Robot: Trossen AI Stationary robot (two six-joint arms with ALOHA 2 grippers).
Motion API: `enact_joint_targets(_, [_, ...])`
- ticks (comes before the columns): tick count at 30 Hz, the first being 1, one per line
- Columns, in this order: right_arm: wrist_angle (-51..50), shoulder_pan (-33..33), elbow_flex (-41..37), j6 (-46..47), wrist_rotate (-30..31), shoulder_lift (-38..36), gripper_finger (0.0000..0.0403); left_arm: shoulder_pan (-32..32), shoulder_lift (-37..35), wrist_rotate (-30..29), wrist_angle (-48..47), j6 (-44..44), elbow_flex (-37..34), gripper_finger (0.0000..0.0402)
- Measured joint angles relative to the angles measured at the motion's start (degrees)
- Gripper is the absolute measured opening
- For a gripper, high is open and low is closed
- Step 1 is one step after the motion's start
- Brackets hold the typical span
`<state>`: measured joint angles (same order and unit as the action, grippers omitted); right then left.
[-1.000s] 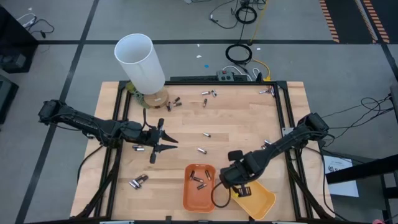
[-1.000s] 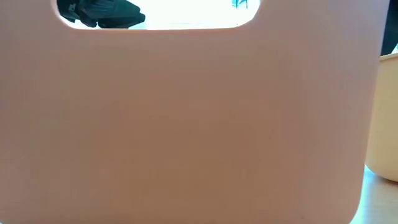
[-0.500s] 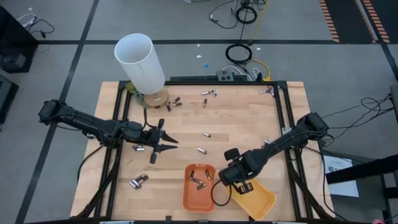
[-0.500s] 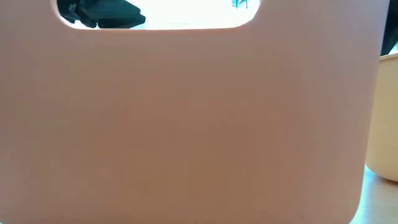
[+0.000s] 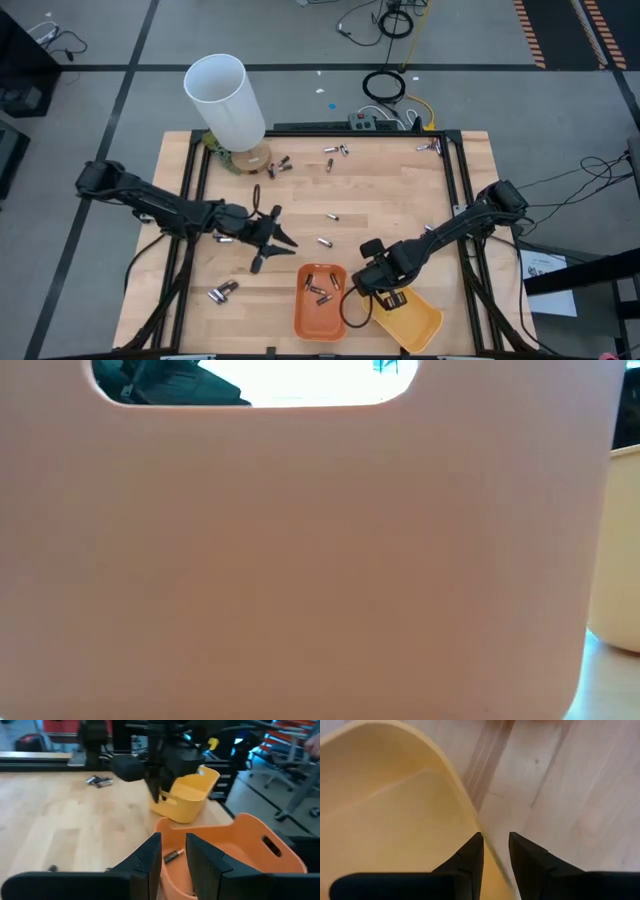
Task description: Sort batteries
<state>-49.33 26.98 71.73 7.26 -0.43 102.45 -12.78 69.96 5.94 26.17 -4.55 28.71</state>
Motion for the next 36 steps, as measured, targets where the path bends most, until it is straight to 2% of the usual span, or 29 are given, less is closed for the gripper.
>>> enact_joint_targets(3, [0.12,-0.02,-1.37,2.34,-0.48,0.00,0.0065,0.00,1.16,0.34,-0.12,-1.18,0.00,0.0097])
enact_joint_targets(9, [-1.34,0.03,-1.49,5.34,-1.67,0.02,0.0006,0.00,2.31,0.39,0.38,-1.19,0.00,0.0097])
enact_joint_targets(22, [-13.85,-0.03,-1.63,9.46,-0.96,-0.80,0.0001,0.00,2.31,0.48,0.42,-1.23,0.00,0.0097])
enact_joint_targets(32, [-6.17,-1.20,-10.73,29.07,0.74,-13.74,0.0000,0.00,2.29,0.50,0.33,-2.67,-0.02,0.0097])
enact_joint_targets(36, [-2.93,-0.20,-13.90,29.04,0.67,-15.23,0.0000,0.00,2.29,0.50,0.33,-3.61,-0.02,0.0097])
